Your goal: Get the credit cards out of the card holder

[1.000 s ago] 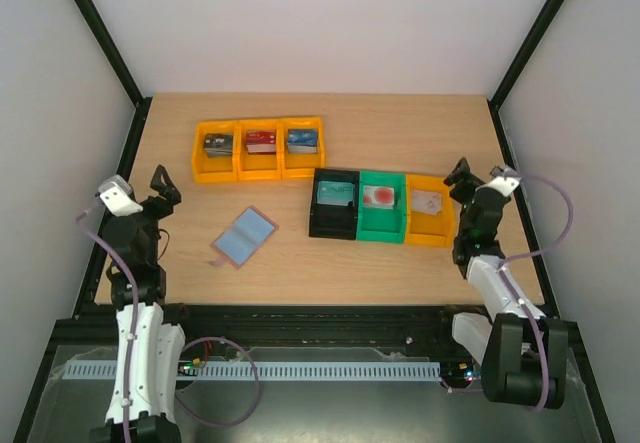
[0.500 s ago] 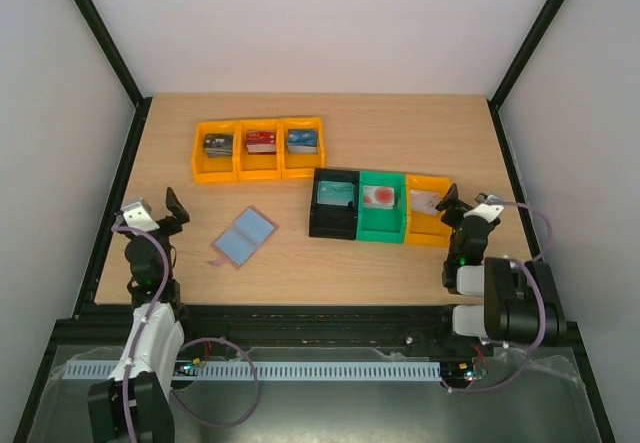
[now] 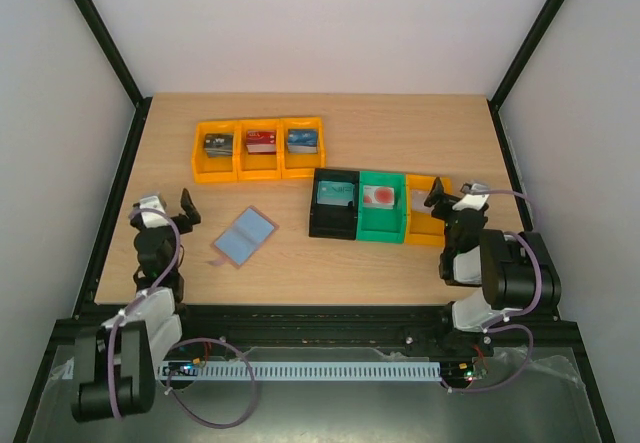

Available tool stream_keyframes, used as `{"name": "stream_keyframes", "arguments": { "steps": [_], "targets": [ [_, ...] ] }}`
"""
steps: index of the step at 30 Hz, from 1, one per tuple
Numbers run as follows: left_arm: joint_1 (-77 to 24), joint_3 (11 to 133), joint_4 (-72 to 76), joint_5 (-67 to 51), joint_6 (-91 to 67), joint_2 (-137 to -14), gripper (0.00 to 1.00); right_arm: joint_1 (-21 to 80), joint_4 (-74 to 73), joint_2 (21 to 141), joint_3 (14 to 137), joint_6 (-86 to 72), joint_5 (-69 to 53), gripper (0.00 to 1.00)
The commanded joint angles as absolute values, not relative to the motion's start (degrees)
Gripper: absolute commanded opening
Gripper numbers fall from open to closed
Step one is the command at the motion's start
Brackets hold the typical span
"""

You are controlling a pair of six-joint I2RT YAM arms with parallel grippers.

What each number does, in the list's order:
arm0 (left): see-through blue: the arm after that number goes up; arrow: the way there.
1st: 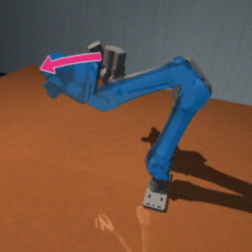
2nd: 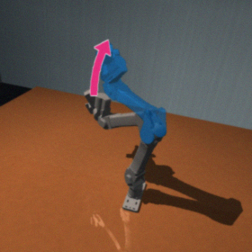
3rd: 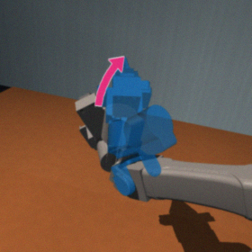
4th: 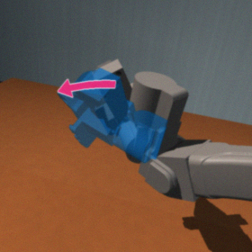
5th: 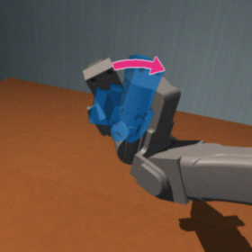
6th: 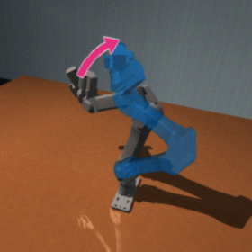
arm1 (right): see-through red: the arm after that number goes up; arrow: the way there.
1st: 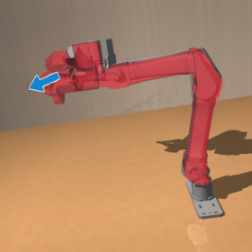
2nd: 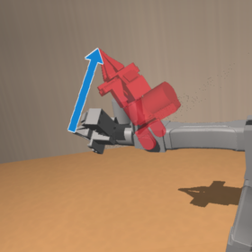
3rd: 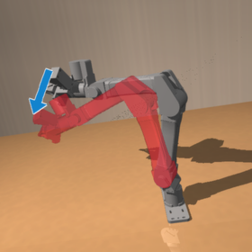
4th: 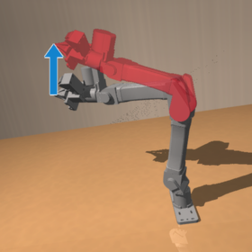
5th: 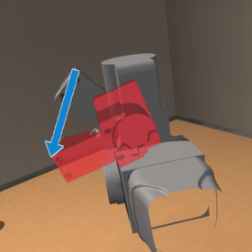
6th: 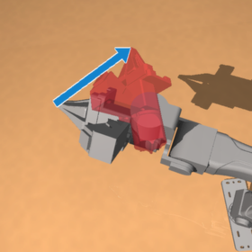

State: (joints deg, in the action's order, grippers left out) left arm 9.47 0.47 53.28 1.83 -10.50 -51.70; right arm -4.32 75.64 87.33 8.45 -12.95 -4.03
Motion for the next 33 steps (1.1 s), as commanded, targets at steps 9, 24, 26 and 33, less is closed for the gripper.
{"name": "stream_keyframes", "arguments": {
  "steps": [9,24,26,33],
  "targets": [
    [7.92,5.32,67.66,0.53,-3.17,-69.85,0.99,-3.18,77.33,87.56,10.63,-10.59,-3.36,0.99],
    [8.94,10.98,61.52,-14.84,1.24,-74.44,1.00,-2.72,76.39,87.62,11.08,-10.44,-2.41,0.99],
    [9.42,10.44,62.28,-14.95,1.19,-74.08,0.99,-2.72,76.33,87.57,11.18,-10.43,-2.37,0.99],
    [2.80,9.44,68.53,-12.09,0.34,-74.91,0.99,-2.65,76.25,87.61,11.16,-10.39,-2.29,0.99]
  ]
}}
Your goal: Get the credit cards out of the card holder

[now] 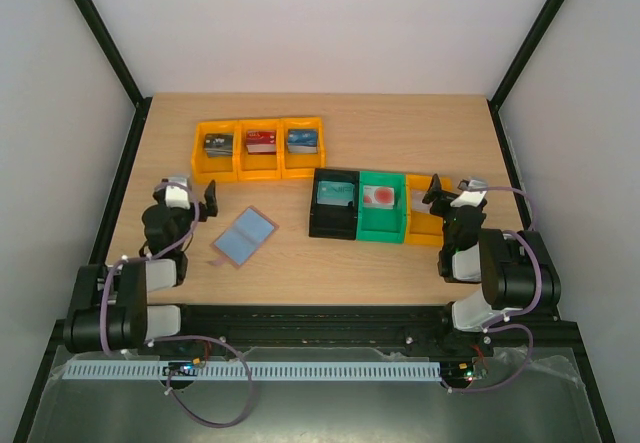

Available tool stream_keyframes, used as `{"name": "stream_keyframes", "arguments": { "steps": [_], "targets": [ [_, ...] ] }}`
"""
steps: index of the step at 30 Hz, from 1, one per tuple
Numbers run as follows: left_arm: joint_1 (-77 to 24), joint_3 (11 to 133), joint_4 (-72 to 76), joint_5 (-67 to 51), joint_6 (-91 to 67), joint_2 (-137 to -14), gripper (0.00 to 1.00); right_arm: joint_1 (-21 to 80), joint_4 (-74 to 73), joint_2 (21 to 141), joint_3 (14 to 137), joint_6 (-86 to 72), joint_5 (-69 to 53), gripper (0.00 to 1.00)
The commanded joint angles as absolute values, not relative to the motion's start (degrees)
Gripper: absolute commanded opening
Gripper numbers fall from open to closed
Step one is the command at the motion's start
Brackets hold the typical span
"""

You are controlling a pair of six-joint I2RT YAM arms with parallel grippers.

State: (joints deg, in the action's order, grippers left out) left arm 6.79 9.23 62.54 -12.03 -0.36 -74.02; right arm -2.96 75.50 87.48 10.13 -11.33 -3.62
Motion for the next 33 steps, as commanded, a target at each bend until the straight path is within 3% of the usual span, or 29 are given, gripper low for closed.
{"name": "stream_keyframes", "arguments": {
  "steps": [1,9,33],
  "targets": [
    [2.07,9.27,69.78,-12.41,1.65,-76.74,0.99,-2.64,76.23,87.65,11.16,-10.38,-2.31,0.99],
    [0.46,9.71,76.64,-7.01,1.48,-86.20,0.99,-2.64,76.23,87.60,11.16,-10.34,-2.24,0.99],
    [0.62,9.75,76.91,-7.73,1.49,-86.40,0.99,-2.11,75.80,87.54,11.36,-10.02,-1.32,0.99]
  ]
}}
